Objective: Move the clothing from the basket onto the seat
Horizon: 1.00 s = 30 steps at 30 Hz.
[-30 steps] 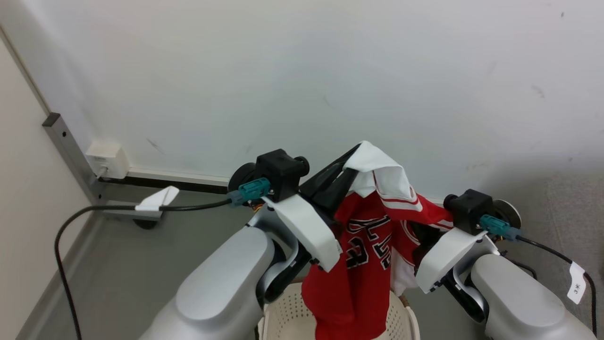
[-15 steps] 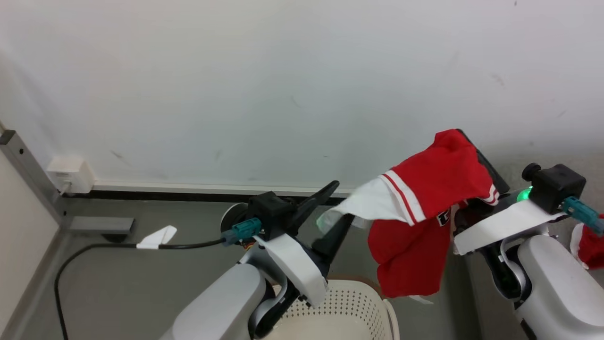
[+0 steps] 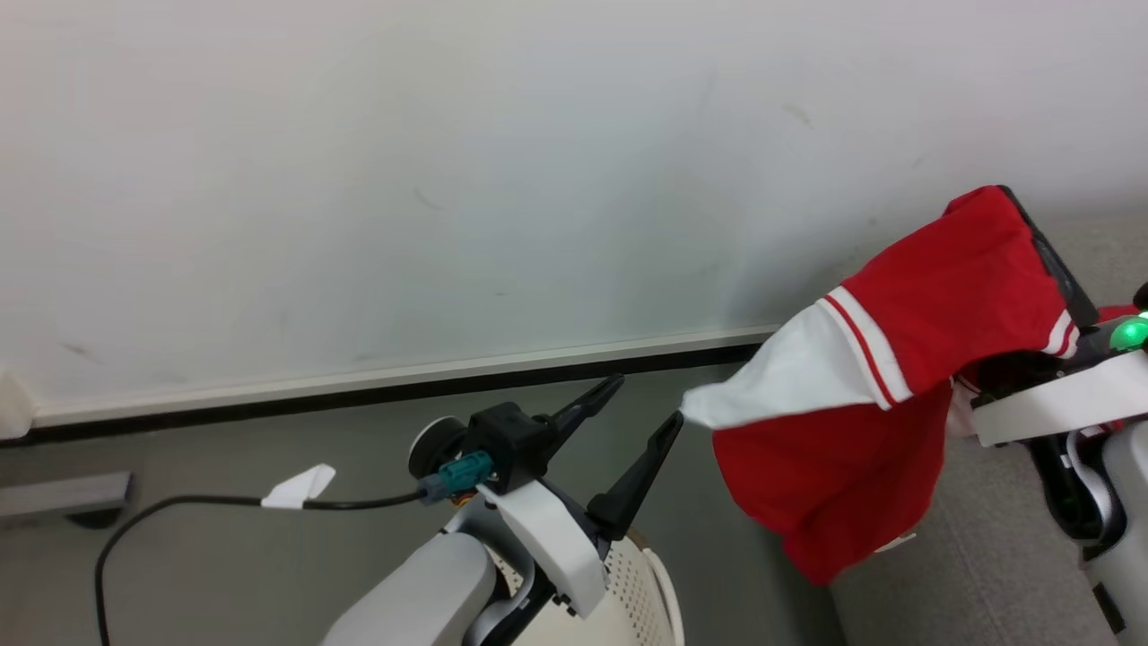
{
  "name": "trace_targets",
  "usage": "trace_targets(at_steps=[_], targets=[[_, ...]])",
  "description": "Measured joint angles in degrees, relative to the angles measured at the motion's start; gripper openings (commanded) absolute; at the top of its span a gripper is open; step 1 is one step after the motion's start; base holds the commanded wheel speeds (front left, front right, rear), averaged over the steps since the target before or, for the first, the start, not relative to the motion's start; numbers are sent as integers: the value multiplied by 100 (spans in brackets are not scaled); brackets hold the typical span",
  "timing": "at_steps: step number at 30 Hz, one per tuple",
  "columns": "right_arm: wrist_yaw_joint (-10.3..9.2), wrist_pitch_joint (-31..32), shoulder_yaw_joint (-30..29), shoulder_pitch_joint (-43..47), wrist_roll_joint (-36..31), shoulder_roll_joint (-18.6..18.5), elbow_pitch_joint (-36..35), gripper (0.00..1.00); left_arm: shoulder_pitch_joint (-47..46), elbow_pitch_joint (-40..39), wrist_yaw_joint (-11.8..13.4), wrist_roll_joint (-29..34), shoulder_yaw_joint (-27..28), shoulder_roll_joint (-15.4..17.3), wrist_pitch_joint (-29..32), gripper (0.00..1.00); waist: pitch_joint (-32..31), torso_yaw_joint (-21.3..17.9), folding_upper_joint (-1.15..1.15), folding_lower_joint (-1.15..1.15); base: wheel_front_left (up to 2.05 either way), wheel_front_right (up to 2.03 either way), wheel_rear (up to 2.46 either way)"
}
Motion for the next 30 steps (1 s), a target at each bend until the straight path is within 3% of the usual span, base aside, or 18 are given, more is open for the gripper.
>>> trace_targets(at_steps=[10, 20, 24, 30], targets=[[0, 33, -360, 232, -40, -339, -485, 0, 1, 88, -24, 116, -1, 86, -169, 100, 153, -985, 0, 0, 0, 0, 0], [0, 193, -725, 527, -115, -310, -1056, 0, -114, 88, -123, 365, -23, 154, -218, 100, 394, -1898, 0, 0, 0, 0, 0], [0, 285, -857, 569, 42, -231, -1216, 0, -148, 82, -151, 432, -15, 151, -226, 100, 494, -2112, 0, 0, 0, 0, 0], [0, 442, -911, 247, 443, -407, -1268, 0, -192, 49, -172, 614, 43, 165, -227, 100, 716, -2150, 0, 0, 0, 0, 0]])
